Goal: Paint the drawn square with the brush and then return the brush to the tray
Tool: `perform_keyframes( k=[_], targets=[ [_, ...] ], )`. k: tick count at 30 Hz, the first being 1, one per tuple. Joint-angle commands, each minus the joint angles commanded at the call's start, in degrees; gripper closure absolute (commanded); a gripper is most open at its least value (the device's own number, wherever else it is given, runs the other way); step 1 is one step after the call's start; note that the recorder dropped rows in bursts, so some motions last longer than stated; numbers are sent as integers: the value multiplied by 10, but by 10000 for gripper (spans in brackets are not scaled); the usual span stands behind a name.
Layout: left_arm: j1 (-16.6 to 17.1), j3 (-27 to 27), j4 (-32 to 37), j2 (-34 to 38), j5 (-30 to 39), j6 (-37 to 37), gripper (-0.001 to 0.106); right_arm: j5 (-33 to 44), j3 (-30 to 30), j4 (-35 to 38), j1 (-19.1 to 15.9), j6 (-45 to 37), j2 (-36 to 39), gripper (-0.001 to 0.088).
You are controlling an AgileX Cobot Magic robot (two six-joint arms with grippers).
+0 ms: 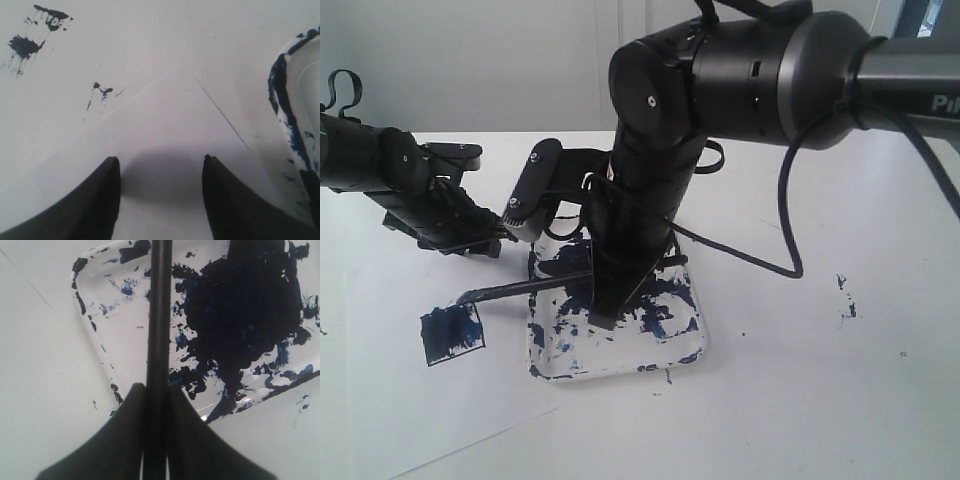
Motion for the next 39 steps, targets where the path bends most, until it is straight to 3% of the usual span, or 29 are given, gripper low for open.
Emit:
perform_keyframes(
  k=[9,29,39],
  targets=[
    [0,0,3,0,0,0,502,-4,0,0,0,1,9,868],
    [0,0,3,0,-2,1,502,108,0,0,0,-16,9,868],
    [0,0,3,0,-2,1,502,128,0,42,0,-51,9,868]
  ],
)
